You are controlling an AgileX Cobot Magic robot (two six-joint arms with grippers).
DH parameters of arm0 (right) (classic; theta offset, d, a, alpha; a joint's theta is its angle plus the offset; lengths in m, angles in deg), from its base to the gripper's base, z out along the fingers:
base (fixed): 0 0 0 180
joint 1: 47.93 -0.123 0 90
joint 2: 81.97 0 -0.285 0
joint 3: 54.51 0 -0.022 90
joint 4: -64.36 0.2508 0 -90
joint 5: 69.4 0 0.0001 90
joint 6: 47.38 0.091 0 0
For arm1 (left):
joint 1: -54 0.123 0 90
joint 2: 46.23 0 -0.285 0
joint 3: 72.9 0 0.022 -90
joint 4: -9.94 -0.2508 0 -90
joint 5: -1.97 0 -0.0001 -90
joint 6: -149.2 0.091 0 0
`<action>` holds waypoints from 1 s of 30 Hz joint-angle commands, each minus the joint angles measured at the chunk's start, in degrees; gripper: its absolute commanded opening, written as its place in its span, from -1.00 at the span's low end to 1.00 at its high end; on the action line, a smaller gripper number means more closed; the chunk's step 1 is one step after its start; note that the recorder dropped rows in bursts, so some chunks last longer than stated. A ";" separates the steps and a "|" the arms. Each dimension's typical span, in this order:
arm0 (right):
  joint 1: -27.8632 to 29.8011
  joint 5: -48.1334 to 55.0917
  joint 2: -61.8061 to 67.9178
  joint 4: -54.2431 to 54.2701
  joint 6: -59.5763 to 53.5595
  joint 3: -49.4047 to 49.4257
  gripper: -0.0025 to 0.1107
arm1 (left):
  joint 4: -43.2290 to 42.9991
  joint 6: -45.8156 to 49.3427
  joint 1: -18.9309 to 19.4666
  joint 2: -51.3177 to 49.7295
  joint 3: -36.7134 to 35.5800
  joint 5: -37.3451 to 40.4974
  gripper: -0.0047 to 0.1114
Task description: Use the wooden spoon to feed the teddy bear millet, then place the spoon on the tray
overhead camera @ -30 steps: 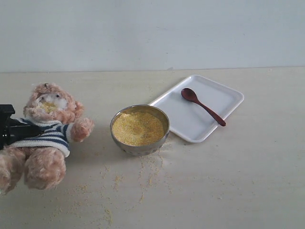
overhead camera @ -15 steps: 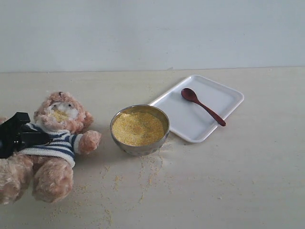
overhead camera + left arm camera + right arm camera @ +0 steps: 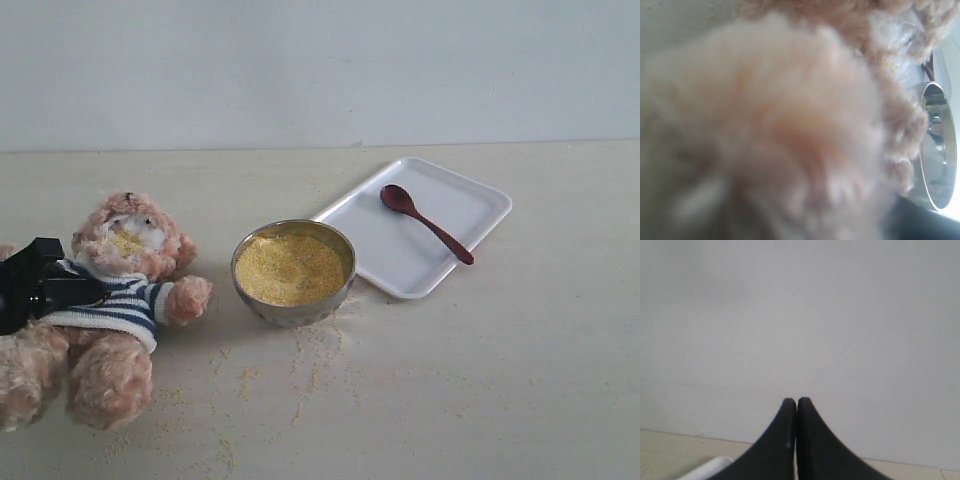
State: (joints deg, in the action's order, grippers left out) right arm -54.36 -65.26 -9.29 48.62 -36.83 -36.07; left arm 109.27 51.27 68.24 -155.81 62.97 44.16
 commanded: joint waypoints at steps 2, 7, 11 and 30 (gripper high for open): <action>0.11 -0.09 -0.13 0.20 -0.14 0.06 -0.96 | 0.61 0.40 -0.31 -0.04 0.27 0.81 -0.13; 0.11 -0.09 -0.13 0.20 -0.14 0.06 -0.96 | 0.61 0.68 -0.21 -0.04 0.27 0.81 0.29; 0.11 -0.09 -0.13 0.20 -0.14 0.06 -0.96 | 0.61 0.19 -0.21 -0.04 0.27 0.81 0.37; 0.11 -0.31 -0.13 0.19 -0.14 0.06 -0.96 | -11.11 -7.90 3.77 12.74 0.27 0.64 0.36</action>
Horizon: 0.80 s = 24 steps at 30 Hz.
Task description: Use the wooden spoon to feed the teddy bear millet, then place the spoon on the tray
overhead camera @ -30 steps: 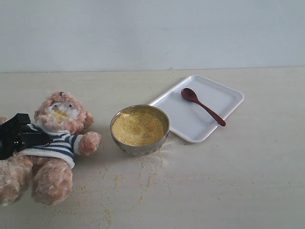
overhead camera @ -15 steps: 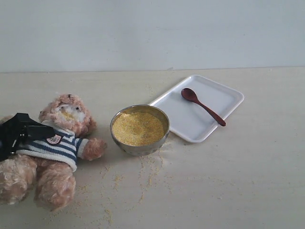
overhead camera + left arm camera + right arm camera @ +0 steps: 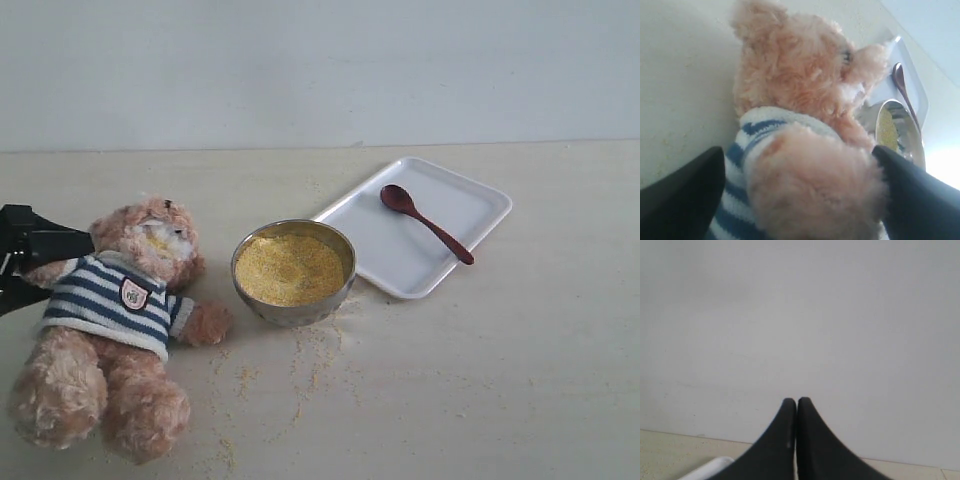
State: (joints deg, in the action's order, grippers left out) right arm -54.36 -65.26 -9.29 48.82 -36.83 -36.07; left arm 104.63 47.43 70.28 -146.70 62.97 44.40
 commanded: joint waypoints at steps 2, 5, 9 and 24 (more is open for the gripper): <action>0.11 -0.31 -0.13 0.07 -0.02 0.06 -0.96 | -11.25 -10.42 2.94 5.95 0.27 -0.89 0.30; 0.11 -0.31 -0.13 0.23 -0.01 0.06 -0.96 | -16.99 -21.93 4.57 9.54 0.27 -4.52 -0.05; 0.11 -0.17 -0.13 0.48 -0.01 0.06 -0.96 | -17.21 -27.21 6.62 14.74 0.27 -8.82 -0.84; 0.11 -0.05 -0.13 0.48 0.09 0.06 -0.96 | -13.46 -44.36 6.74 31.19 0.27 -48.64 -0.83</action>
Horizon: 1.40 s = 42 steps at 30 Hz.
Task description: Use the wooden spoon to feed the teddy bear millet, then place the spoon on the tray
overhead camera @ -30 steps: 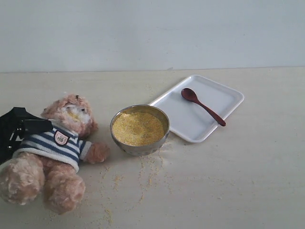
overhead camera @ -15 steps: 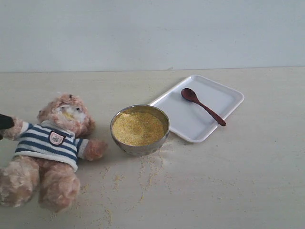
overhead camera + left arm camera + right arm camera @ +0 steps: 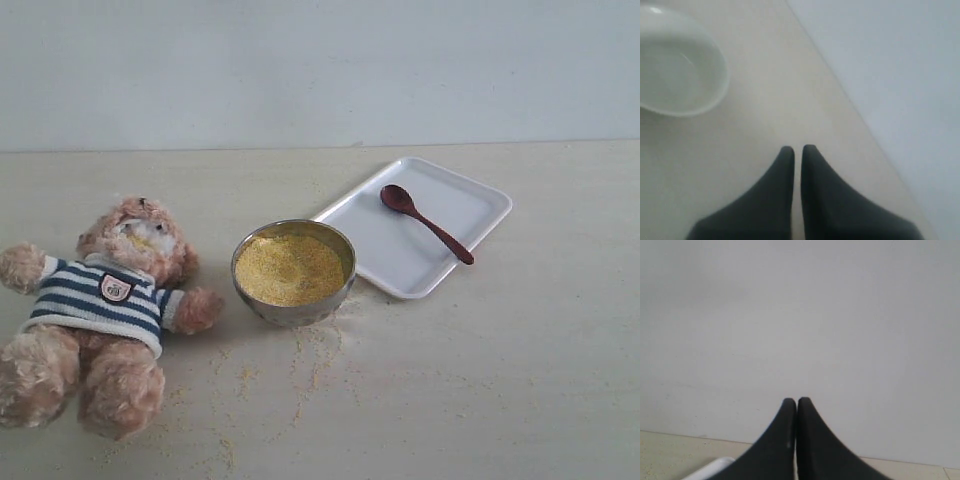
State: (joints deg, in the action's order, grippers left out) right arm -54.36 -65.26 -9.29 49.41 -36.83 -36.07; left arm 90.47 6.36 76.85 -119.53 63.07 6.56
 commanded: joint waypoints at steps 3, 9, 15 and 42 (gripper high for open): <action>0.11 0.20 -0.13 0.84 0.07 0.06 -0.96 | -0.30 -3.29 0.16 7.83 1.34 -21.47 -0.83; 0.11 0.79 -0.13 2.77 0.07 0.06 -0.96 | -21.89 -5.04 0.16 14.42 10.02 -23.87 -0.83; 0.11 1.75 -0.90 2.67 -0.56 0.06 -0.96 | -40.41 -5.04 -1.83 21.73 18.30 -14.35 -0.83; 0.11 0.79 -36.60 2.76 0.77 19.89 -0.96 | -39.20 -5.98 -12.15 50.57 -3.37 -3.61 -0.83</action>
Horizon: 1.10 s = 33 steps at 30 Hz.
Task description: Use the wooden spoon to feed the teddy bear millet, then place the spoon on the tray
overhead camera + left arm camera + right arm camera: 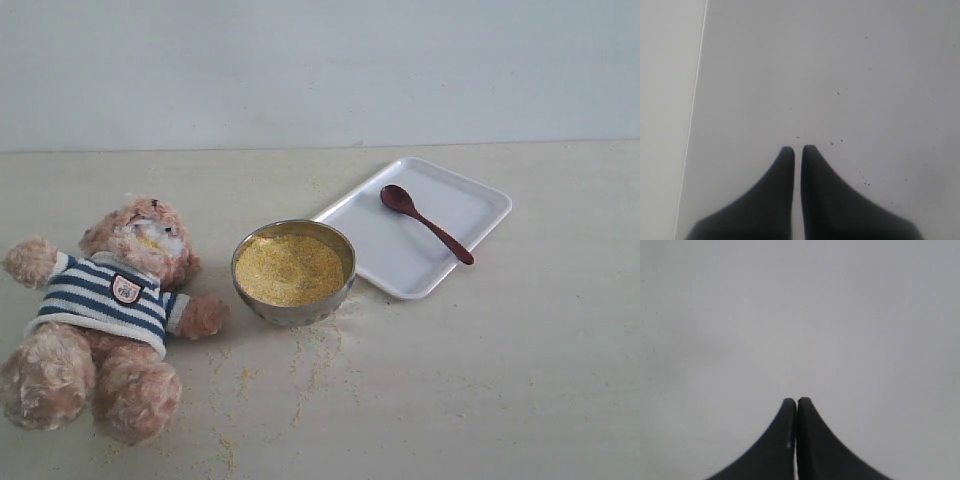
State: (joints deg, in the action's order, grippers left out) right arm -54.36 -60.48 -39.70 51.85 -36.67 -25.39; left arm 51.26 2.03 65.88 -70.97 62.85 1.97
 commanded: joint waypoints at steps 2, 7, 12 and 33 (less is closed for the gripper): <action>0.11 -4.75 -9.38 0.79 1.51 13.85 -0.96 | 0.00 -2.05 -2.32 2.78 -4.53 1.62 -0.83; 0.11 -4.97 -16.39 4.87 2.67 22.69 -0.96 | 0.00 -2.05 -5.02 3.67 -7.57 5.48 -0.83; 0.11 -4.79 -20.52 4.93 2.67 28.90 -0.96 | 0.00 -2.19 -5.44 3.67 -10.94 9.60 -0.83; 0.11 -7.42 -22.05 7.78 3.82 44.94 -0.96 | 0.00 -2.45 -5.44 3.67 -25.12 10.52 -0.83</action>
State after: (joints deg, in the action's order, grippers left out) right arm -54.36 -67.56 -61.43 59.58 -33.17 19.24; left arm 51.26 0.10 60.76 -67.60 38.61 12.87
